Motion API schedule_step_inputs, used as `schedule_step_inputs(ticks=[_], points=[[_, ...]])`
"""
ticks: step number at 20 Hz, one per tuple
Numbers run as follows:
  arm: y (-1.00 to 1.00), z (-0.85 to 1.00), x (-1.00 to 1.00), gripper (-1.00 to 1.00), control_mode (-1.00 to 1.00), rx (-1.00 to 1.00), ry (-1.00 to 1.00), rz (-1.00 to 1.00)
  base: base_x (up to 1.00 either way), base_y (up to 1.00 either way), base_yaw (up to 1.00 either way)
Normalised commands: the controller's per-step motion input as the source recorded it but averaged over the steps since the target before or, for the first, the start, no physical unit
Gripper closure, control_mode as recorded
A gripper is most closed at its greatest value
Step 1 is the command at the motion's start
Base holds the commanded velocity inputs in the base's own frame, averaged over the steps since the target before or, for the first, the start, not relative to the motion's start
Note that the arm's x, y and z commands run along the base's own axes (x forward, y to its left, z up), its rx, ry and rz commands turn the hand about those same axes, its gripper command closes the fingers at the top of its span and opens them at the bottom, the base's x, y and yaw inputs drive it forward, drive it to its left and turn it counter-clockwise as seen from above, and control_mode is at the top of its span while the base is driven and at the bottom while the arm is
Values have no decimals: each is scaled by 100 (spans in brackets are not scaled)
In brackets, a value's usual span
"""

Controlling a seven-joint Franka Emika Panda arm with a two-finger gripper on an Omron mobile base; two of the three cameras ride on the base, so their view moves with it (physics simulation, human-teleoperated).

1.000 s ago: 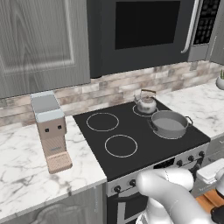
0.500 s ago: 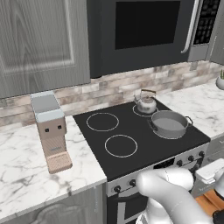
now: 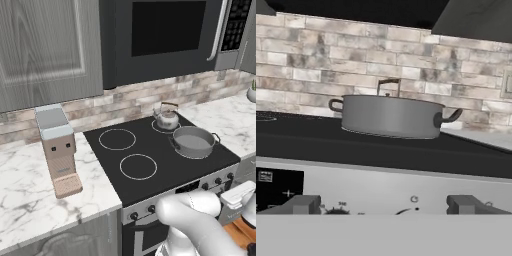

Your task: Pick the kettle from the cabinet and place it on a stove burner. Then pick the pot from the counter and place it on another stove burner. Finally, turn both burners on.

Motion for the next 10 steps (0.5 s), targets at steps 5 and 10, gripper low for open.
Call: schedule_step_inputs(ticks=[5,10], points=[[0,-7,8,-100,-100,0,0,0,0,0,0],[0,-9,10,-100,-100,0,0,0,0,0,0]])
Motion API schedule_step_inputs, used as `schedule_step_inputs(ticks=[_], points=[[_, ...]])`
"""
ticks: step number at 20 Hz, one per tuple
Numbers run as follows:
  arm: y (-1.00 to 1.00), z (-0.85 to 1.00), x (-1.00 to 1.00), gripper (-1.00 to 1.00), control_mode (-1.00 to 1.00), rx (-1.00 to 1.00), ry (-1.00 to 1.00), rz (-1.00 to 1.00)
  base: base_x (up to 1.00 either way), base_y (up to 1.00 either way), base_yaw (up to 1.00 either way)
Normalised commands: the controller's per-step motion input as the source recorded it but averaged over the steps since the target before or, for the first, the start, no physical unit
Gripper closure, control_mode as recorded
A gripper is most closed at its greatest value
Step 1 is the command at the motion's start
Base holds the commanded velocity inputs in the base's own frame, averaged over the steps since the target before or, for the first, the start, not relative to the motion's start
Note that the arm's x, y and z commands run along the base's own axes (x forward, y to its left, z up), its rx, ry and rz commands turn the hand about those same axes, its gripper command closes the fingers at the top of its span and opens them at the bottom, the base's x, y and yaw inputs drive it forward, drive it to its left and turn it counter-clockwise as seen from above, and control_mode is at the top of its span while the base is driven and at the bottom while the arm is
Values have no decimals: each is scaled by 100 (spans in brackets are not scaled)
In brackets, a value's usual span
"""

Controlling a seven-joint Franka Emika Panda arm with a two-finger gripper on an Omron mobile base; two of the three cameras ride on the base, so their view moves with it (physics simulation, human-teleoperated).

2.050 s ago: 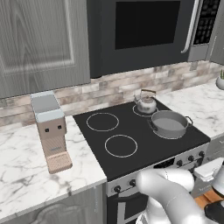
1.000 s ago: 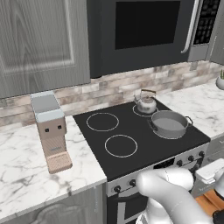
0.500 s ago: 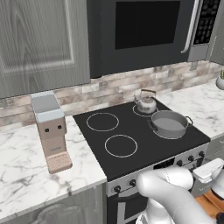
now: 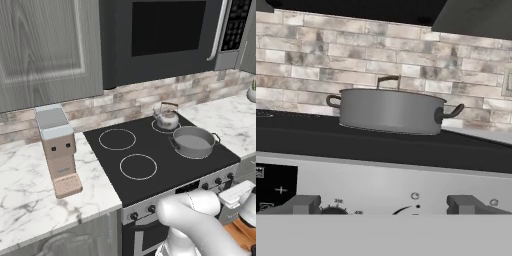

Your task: Pick the kettle from the cabinet and place it on a stove burner. Then pick the pot from the counter and place it on another stove burner. Finally, turn both burners on.

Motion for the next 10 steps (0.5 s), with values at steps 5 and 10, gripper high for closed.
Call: schedule_step_inputs(ticks=[5,10], points=[[0,-6,12,-100,-100,0,0,0,0,0,0],[0,-6,12,-100,-100,0,0,0,0,0,0]])
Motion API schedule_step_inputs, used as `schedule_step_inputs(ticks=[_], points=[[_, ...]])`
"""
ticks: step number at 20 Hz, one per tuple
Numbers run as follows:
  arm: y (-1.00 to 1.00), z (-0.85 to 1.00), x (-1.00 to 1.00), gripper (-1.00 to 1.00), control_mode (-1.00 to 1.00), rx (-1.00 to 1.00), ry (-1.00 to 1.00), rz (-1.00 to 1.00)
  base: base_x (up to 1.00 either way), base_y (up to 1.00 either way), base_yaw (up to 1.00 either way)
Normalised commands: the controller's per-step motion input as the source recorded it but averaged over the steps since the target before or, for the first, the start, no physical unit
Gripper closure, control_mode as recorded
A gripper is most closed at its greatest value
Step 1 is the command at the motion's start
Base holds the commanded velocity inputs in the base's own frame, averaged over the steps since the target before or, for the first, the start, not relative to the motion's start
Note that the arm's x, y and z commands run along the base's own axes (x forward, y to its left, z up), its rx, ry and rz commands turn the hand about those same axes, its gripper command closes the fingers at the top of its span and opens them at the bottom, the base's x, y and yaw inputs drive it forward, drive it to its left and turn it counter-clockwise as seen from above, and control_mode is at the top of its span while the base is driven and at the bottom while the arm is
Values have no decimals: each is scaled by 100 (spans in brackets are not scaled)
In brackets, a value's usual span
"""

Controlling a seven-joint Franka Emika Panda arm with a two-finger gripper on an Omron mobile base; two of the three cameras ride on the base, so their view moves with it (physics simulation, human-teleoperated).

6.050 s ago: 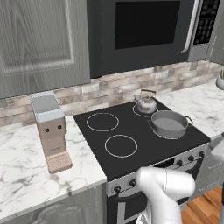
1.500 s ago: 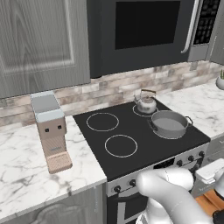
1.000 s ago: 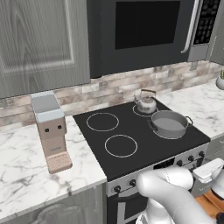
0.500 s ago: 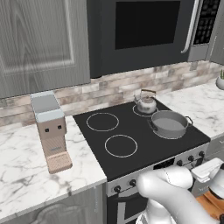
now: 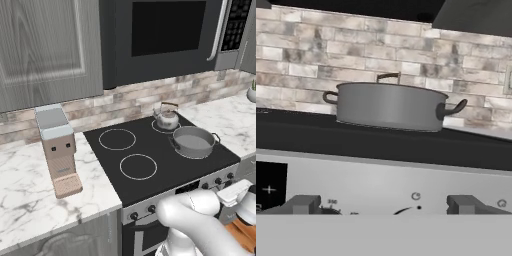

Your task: Pick the kettle from the cabinet and place it on a stove burner. Then pick the pot from the counter and place it on another stove burner. Finally, turn both burners on.

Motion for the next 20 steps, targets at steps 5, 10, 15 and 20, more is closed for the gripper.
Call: schedule_step_inputs(ticks=[5,10,15,20], points=[[0,-8,12,-100,-100,0,0,0,0,0,0],[0,-10,12,-100,-100,0,0,0,0,0,0],[-8,-14,13,-100,-100,0,0,0,0,0,0],[-19,-13,7,-100,-100,0,-1,0,0,0,0]])
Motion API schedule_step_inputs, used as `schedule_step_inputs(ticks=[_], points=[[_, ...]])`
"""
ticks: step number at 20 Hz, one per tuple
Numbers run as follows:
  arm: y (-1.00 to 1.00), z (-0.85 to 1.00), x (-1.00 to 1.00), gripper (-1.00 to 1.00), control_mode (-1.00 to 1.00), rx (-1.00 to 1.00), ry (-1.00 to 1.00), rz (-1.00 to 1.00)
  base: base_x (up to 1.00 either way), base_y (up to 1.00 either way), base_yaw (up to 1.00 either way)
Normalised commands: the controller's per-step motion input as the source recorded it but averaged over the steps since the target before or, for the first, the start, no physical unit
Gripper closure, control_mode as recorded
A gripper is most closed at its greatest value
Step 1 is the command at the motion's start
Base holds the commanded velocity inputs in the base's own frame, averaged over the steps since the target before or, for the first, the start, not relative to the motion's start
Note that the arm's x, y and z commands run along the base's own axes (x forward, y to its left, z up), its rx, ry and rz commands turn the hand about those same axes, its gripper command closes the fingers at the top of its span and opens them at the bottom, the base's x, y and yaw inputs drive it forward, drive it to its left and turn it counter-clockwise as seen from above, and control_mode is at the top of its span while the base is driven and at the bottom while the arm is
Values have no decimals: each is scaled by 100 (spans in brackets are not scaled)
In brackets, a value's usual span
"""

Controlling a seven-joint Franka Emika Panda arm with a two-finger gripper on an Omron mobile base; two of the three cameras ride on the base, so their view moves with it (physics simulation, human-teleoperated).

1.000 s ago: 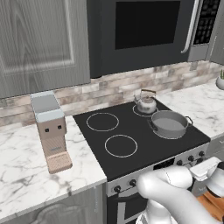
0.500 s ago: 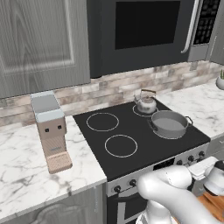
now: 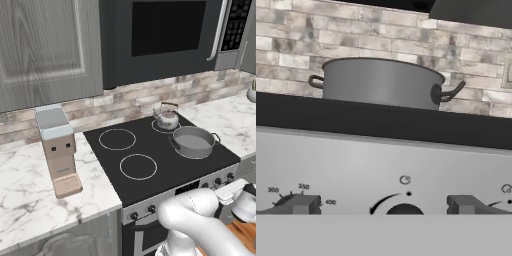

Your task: Pick the kettle from the cabinet and place it on a stove burner. Then pick the pot from the counter and place it on another stove burner. Finally, turn both burners on.

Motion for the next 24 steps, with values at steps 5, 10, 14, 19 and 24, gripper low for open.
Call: schedule_step_inputs(ticks=[5,10,14,19,24], points=[[-12,-14,7,-100,-100,0,-2,0,0,0,0],[0,-14,18,-100,-100,0,-2,0,0,0,0],[0,-12,21,-100,-100,0,-1,0,0,0,0],[-7,-18,23,-100,-100,0,-1,0,0,0,0],[-10,-17,19,-100,-100,0,-1,0,0,0,0]])
